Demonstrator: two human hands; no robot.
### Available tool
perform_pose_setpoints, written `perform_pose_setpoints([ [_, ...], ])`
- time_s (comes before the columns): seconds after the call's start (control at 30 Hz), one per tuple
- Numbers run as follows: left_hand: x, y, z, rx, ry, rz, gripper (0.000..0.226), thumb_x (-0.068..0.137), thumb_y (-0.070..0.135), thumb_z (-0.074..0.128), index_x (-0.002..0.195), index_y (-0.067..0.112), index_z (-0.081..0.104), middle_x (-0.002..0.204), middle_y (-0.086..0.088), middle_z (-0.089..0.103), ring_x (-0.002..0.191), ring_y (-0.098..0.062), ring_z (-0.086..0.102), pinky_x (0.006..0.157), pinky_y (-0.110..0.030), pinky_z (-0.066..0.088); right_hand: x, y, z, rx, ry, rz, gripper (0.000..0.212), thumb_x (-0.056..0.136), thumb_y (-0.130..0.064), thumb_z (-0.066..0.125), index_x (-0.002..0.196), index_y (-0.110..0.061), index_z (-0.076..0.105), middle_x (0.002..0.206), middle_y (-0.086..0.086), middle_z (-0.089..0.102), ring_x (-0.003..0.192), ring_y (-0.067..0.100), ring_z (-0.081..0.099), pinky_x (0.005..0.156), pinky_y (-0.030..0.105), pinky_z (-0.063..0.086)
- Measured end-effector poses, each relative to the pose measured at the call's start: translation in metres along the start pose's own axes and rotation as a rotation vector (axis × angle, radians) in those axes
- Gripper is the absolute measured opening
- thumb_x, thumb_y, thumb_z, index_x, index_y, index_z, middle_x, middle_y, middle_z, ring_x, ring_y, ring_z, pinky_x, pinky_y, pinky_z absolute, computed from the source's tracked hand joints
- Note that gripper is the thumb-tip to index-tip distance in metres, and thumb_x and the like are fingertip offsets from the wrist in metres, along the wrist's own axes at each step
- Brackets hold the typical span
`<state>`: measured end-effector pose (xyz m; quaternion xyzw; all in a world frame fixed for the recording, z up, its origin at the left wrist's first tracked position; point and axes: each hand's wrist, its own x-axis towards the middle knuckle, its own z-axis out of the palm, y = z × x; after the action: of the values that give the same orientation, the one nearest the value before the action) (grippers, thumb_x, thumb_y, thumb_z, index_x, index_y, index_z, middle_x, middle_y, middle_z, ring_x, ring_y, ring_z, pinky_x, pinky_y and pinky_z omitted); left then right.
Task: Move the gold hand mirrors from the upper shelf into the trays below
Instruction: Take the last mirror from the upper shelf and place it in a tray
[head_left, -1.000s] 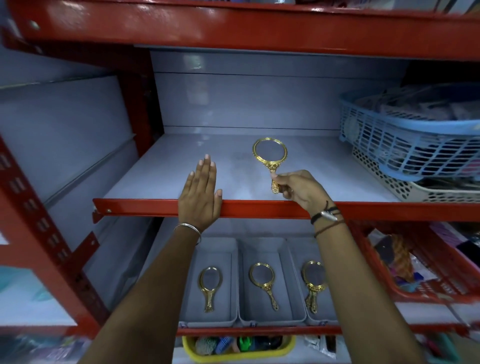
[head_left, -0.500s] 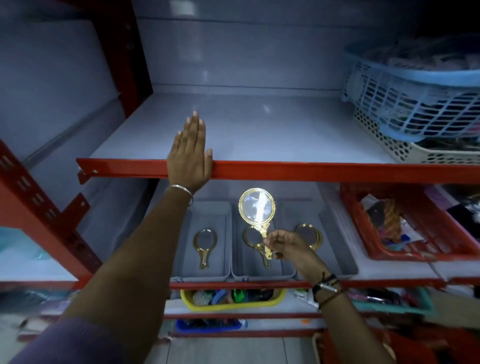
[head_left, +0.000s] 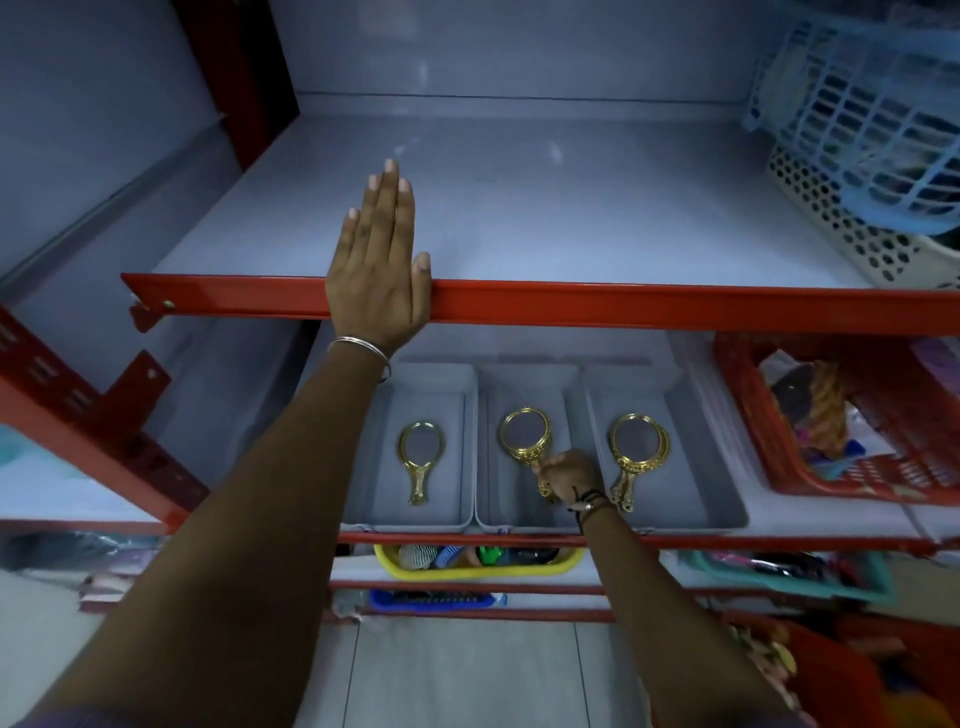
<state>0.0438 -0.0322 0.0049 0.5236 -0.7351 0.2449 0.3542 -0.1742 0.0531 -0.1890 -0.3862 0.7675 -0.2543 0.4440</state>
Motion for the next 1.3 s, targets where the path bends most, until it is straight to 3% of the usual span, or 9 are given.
perform_pose_setpoints([
  [0.13,0.0,-0.001,0.002,0.01,0.013,0.005,0.06,0.091,0.03,0.026,0.144,0.001,0.027,0.152,-0.017,0.032,0.143,-0.025,0.029,0.117,-0.035,0.022,0.01,0.01,0.009,-0.087,0.046,0.045,0.034,0.083,-0.01,0.066,0.051,-0.007,0.053,0.044,-0.005,0.051,0.059,0.019,0.054,0.034,0.013,0.034],
  [0.33,0.0,0.0,0.0,0.022,-0.011,0.008,0.06,0.091,0.03,0.025,0.144,0.001,0.028,0.152,-0.017,0.033,0.143,-0.026,0.029,0.118,-0.034,0.02,0.002,0.011,0.011,-0.178,0.116,-0.003,0.033,0.081,-0.02,0.066,0.053,-0.01,0.052,0.069,0.009,0.059,0.067,0.023,0.056,0.059,0.024,0.041],
  [0.5,-0.014,0.006,-0.004,-0.12,0.017,-0.058,0.059,0.093,0.029,0.027,0.144,0.0,0.026,0.152,-0.02,0.03,0.145,-0.025,0.02,0.12,-0.023,-0.01,-0.013,-0.004,0.016,0.009,0.137,-0.187,0.024,0.079,-0.019,0.067,0.057,-0.018,0.056,0.077,0.011,0.064,0.077,0.021,0.058,0.069,0.029,0.047],
  [0.67,-0.096,0.01,0.011,-0.298,-0.063,0.05,0.055,0.092,0.021,0.032,0.144,0.009,0.018,0.159,0.01,-0.01,0.146,-0.005,-0.011,0.121,-0.027,-0.009,-0.038,-0.034,0.035,0.152,0.052,-0.318,0.02,0.082,-0.008,0.066,0.065,-0.017,0.059,0.082,0.01,0.065,0.086,0.027,0.063,0.085,0.034,0.051],
  [0.8,-0.155,0.005,0.022,-0.369,-0.27,-0.027,0.04,0.091,0.019,0.034,0.128,0.008,0.046,0.144,-0.014,0.043,0.137,-0.024,0.035,0.111,-0.035,0.031,-0.047,-0.052,0.061,0.043,-0.024,-0.36,0.008,0.084,-0.006,0.059,0.082,-0.006,0.067,0.091,0.014,0.069,0.088,0.024,0.063,0.083,0.034,0.052],
  [0.9,-0.18,-0.003,0.036,-0.409,-0.512,-0.156,0.036,0.091,0.015,0.037,0.119,0.002,0.056,0.127,-0.018,0.057,0.112,-0.032,0.06,0.093,-0.038,0.05,-0.047,-0.059,0.087,-0.039,-0.061,-0.349,0.016,0.084,-0.003,0.053,0.089,0.002,0.068,0.096,0.017,0.071,0.086,0.027,0.064,0.075,0.028,0.051],
  [1.07,-0.204,-0.019,0.066,-0.414,-0.818,-0.493,0.028,0.086,-0.007,0.046,0.109,-0.007,0.062,0.114,-0.024,0.06,0.095,-0.041,0.064,0.084,-0.044,0.054,-0.035,-0.062,0.13,-0.252,-0.112,-0.278,0.036,0.08,0.003,0.048,0.046,-0.006,0.046,0.057,0.015,0.059,0.058,0.024,0.053,0.053,0.023,0.031],
  [1.13,-0.205,-0.022,0.074,-0.401,-0.862,-0.649,0.026,0.085,-0.006,0.044,0.099,-0.01,0.065,0.107,-0.028,0.065,0.096,-0.042,0.065,0.084,-0.046,0.054,-0.027,-0.058,0.14,-0.293,-0.088,-0.242,0.036,0.081,0.002,0.049,0.047,-0.009,0.043,0.067,0.018,0.066,0.065,0.027,0.059,0.057,0.023,0.034],
  [1.3,-0.208,-0.028,0.098,-0.364,-1.028,-0.791,0.029,0.088,-0.002,0.044,0.102,-0.006,0.069,0.106,-0.025,0.071,0.104,-0.039,0.065,0.092,-0.04,0.051,-0.014,-0.055,0.157,-0.25,-0.026,-0.137,0.019,0.082,-0.002,0.051,0.081,0.007,0.068,0.092,0.024,0.072,0.087,0.035,0.069,0.064,0.028,0.05],
])
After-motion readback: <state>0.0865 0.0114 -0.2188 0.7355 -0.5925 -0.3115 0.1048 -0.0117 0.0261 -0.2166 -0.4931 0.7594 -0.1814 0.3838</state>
